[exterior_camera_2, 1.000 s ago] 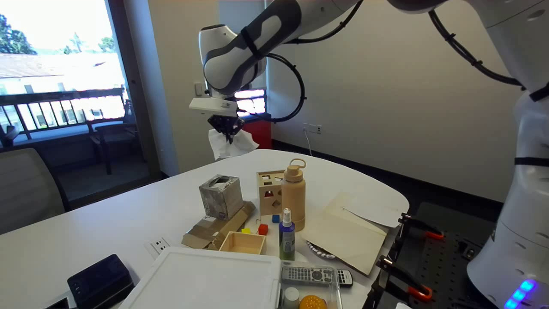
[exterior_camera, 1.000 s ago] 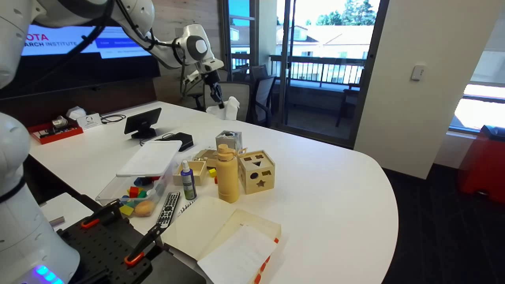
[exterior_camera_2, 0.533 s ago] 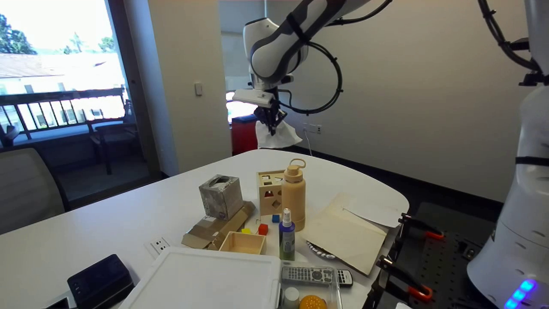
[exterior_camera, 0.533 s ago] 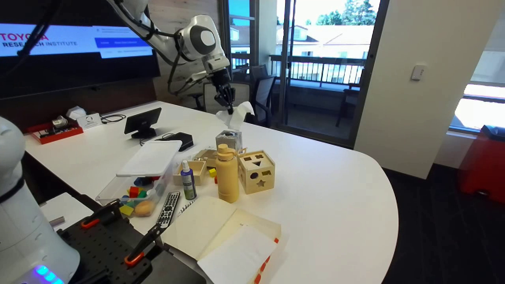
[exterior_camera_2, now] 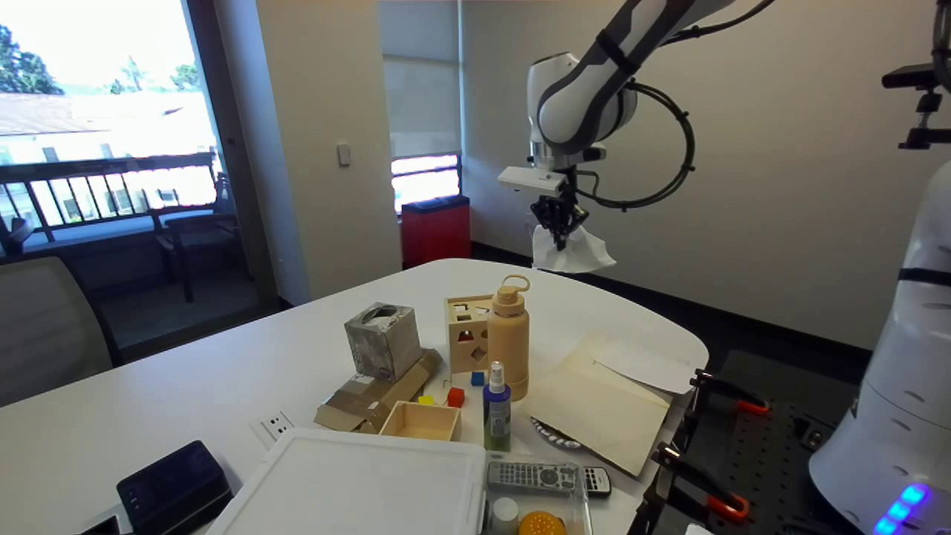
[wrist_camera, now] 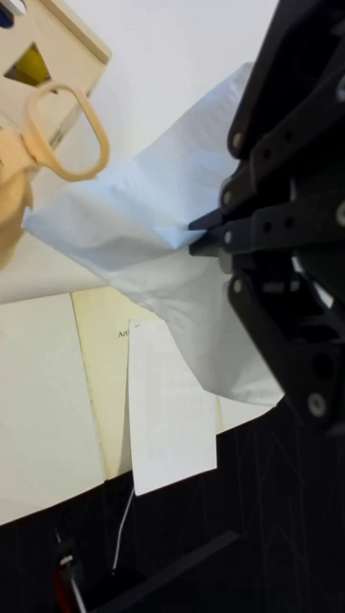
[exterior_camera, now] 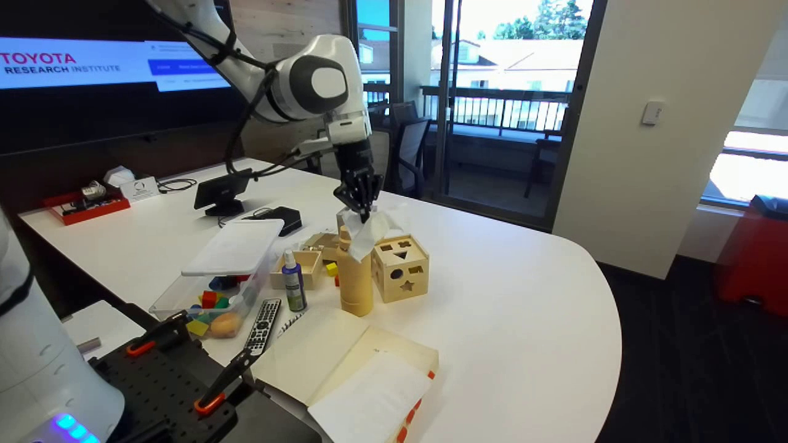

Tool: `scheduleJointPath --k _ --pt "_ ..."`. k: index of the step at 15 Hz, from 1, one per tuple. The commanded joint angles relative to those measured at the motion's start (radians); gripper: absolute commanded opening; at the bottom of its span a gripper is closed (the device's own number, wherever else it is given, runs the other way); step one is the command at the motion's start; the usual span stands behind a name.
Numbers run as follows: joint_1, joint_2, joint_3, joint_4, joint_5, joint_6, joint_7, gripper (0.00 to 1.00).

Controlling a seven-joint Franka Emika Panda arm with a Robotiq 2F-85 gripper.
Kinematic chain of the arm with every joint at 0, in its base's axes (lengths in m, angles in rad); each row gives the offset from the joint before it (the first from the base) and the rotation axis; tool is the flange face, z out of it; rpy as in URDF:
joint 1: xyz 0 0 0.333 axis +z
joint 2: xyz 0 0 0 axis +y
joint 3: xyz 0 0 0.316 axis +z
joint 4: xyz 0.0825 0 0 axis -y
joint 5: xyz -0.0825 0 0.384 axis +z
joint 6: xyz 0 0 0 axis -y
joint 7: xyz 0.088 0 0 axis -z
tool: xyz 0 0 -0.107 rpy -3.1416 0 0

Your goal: Pick the paper towel and wipe the surface of the paper then place it back down

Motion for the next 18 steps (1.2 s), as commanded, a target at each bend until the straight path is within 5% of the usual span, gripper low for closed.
scheduleJointPath --k 1,6,9,11,12,14,18 --pt "-0.122 -0.022 -0.02 -0.198 0.017 0.257 -0.142 0.0" --pt "-0.217 0.15 0.025 -0.224 0.23 0.577 -0.535 0.0" --pt "-0.343 0.256 0.215 -0.133 0.355 0.624 -0.738 0.0" --pt "-0.394 0.337 0.294 -0.046 0.358 0.594 -0.804 0.0" --pt "-0.354 0.374 0.275 -0.002 0.44 0.57 -0.893 0.0" --pt "-0.383 0.423 0.3 0.055 0.506 0.528 -0.984 0.0" --pt "-0.361 0.474 0.239 0.104 0.613 0.436 -1.081 0.0"
